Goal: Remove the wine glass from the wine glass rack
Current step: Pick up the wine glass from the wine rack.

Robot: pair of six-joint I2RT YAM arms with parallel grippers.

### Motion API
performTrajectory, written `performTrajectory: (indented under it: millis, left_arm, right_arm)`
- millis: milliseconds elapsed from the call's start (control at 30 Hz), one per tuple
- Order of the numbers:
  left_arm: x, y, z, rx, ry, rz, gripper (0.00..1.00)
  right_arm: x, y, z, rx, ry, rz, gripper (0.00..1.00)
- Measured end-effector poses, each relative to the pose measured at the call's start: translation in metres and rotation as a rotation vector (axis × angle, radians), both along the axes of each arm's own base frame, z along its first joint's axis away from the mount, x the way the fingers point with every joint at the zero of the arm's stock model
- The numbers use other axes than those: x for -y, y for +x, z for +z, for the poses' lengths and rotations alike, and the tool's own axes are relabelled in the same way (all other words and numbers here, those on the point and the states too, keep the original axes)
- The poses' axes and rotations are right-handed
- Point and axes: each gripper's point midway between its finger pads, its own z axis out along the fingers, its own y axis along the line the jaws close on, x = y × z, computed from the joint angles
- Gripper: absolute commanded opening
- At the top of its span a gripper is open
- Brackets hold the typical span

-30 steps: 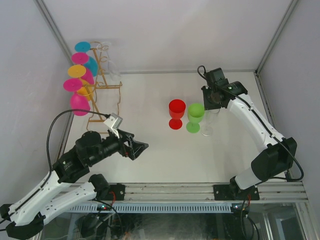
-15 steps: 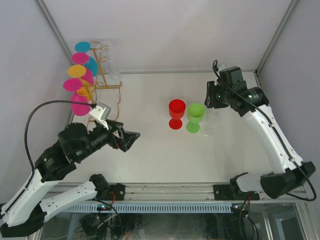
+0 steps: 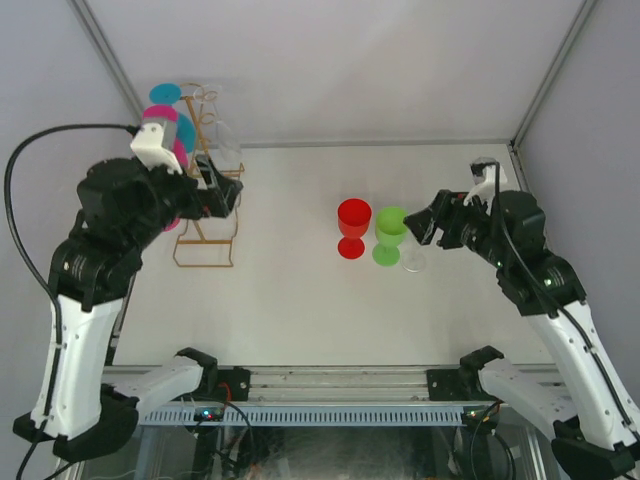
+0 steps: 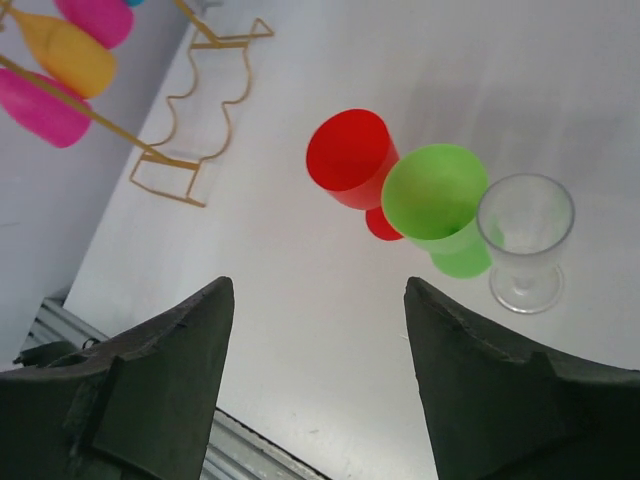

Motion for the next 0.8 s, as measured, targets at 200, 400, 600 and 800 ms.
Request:
performTrajectory:
  millis: [200,400,600,800]
  left_arm:
    - [-0.025,0.053,0.032,0.011,-0.038,0.115,1.0]
    - [-0.05,0.108,0.026,-0.059,-0.084,0.207,0.97]
    - [-0.073,0.152,0.014,-0.125,-0.154,0.269,0.91]
    - [-0.073,0.185,0.004,-0.159,-0.235,0.294,0.89]
  right_arm:
    - [-0.007,-0.023,0.012,0.061,0.136,0.039,0.7]
    - [-0.013,-0.043,0.037,0.111,0.246,0.083,0.7]
    - [-0.018,-0.061,0.049,0.131,0.333,0.128,0.7]
    - [-0.023,-0.063,0.047,0.113,0.392,0.144,0.7]
